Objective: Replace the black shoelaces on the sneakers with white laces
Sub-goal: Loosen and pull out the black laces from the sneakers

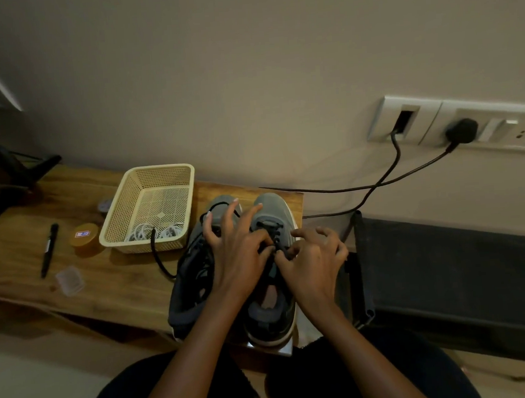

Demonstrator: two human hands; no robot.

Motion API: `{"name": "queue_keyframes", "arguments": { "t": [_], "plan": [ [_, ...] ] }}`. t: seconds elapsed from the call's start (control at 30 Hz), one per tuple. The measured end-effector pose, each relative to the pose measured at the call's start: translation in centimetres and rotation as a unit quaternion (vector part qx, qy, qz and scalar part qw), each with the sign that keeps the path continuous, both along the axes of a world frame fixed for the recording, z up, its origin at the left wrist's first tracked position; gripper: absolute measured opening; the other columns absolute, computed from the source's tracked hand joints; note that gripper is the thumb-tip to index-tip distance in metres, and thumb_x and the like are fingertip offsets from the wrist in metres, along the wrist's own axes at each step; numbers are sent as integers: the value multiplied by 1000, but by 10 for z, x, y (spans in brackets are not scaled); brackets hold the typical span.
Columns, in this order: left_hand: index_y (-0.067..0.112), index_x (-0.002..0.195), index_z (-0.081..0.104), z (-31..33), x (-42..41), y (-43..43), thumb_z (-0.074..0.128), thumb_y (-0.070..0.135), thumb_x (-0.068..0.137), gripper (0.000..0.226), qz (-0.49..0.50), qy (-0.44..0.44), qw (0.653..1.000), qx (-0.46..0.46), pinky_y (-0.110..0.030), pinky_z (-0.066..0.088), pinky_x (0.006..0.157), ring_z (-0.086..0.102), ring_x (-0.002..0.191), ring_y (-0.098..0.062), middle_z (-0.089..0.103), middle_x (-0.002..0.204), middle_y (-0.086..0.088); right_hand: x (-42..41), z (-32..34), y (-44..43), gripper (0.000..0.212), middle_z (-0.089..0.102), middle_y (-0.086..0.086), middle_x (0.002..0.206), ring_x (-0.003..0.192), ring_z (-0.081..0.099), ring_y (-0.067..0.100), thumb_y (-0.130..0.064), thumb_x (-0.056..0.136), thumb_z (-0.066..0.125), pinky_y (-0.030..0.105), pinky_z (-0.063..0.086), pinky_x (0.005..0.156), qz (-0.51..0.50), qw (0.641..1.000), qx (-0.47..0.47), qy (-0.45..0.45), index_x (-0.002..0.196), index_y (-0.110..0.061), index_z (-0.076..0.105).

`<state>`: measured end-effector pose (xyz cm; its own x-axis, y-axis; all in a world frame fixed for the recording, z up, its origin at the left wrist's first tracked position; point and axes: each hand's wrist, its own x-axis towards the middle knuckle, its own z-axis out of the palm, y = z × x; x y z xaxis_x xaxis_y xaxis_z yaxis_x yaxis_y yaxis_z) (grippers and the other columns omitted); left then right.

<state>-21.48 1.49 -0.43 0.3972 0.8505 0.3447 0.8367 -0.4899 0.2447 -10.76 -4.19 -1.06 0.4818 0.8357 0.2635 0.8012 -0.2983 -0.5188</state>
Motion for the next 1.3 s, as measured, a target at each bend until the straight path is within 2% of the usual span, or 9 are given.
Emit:
{"name": "queue_keyframes", "arguments": {
  "t": [0.2, 0.37, 0.43, 0.57, 0.73, 1.0, 1.07, 1.2, 1.3],
  "plan": [
    [26, 68, 66, 7, -1, -1, 81, 26, 68, 15, 67, -112, 991, 19, -50, 5, 106, 31, 135, -27, 57, 129, 6, -1, 2, 0, 16, 59, -6, 123, 126, 29, 20, -29, 77, 69, 38, 17, 102, -3, 1000, -2, 8, 75, -13, 73],
    [24, 74, 63, 20, -15, 6, 71, 26, 79, 10, 169, -236, 957, -13, -44, 9, 107, 33, 131, -17, 57, 128, 9, -1, 1, 0, 20, 61, -5, 122, 125, 33, 22, -29, 77, 69, 44, 21, 103, -3, 1000, -13, 13, 74, -10, 73],
    [25, 85, 67, 19, -23, 11, 69, 26, 82, 4, 178, -203, 961, -52, -40, 8, 106, 28, 133, -18, 50, 136, 9, -1, 1, 0, 19, 61, -4, 121, 125, 33, 22, -29, 76, 70, 44, 21, 103, -1, 1000, -9, 16, 74, -10, 73],
    [35, 128, 51, 14, -15, 3, 62, 28, 83, 47, 76, -105, 986, -105, -41, 0, 109, 8, 141, -20, 26, 152, 7, -1, 2, 0, 18, 61, -3, 121, 124, 33, 22, -28, 76, 70, 43, 20, 103, 3, 1000, -2, 21, 75, -10, 73],
    [37, 101, 65, 14, -4, -5, 64, 43, 82, 20, 29, -27, 995, -95, -46, -5, 111, 0, 144, -21, 27, 152, 10, 0, 2, 1, 19, 59, -7, 123, 125, 31, 19, -31, 78, 69, 39, 19, 102, 3, 1000, -14, 14, 79, -13, 74],
    [31, 99, 62, 10, 1, -6, 57, 34, 89, 12, 44, 19, 995, -83, -46, -9, 108, 10, 142, -19, 35, 146, 10, -1, 4, 0, 20, 58, -9, 124, 127, 29, 18, -33, 80, 65, 37, 16, 100, 7, 999, -37, 15, 83, -16, 74],
    [30, 97, 61, 10, 3, -7, 55, 31, 91, 10, 54, -14, 995, -79, -45, -8, 108, 14, 141, -18, 38, 143, 10, -1, 6, 0, 20, 58, -8, 124, 125, 29, 18, -34, 81, 65, 36, 17, 99, 3, 999, -43, 15, 83, -16, 74],
    [22, 93, 59, 23, -12, 3, 52, 25, 93, 8, 161, -219, 960, -64, -41, 6, 108, 31, 130, -17, 53, 126, 6, -4, 10, -3, 20, 60, -6, 121, 123, 32, 18, -33, 82, 65, 35, 17, 98, 2, 998, -41, 37, 82, -15, 73],
    [20, 110, 63, 38, -41, 19, 54, 26, 93, 20, 240, -204, 947, -66, -45, 13, 107, 29, 133, -21, 47, 138, 5, -6, 16, -4, 24, 60, -6, 114, 119, 35, 18, -40, 84, 62, 36, 19, 98, 5, 997, -69, 40, 81, -17, 69]
  ]
}}
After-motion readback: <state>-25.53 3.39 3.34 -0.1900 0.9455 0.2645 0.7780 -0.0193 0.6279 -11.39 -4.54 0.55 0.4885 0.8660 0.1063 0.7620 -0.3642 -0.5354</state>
